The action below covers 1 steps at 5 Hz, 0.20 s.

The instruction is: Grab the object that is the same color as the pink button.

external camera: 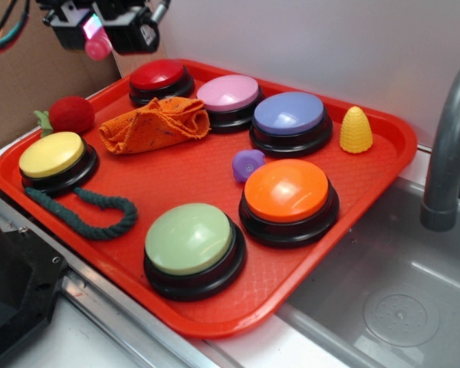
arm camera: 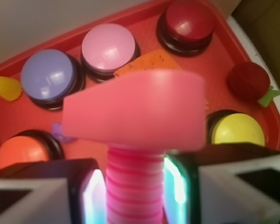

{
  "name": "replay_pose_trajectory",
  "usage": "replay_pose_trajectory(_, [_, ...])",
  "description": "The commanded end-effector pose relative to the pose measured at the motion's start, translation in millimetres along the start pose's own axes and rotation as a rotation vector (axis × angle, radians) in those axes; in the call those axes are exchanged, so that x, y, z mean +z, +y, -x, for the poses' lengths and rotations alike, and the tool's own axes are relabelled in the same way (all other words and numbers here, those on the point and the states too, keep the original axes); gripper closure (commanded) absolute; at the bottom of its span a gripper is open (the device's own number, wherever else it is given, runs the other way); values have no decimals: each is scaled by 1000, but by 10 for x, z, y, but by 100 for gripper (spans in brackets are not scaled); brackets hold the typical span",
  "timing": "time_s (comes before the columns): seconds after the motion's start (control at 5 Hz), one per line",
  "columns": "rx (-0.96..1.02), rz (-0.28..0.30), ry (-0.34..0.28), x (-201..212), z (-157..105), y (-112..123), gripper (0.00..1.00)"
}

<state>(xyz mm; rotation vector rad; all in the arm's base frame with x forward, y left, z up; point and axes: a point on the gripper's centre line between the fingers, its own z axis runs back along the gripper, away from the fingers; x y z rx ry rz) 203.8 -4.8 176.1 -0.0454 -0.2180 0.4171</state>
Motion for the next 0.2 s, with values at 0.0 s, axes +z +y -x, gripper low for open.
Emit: replay_pose_trajectory(0.0, [87, -21, -46, 3, -361, 230, 100])
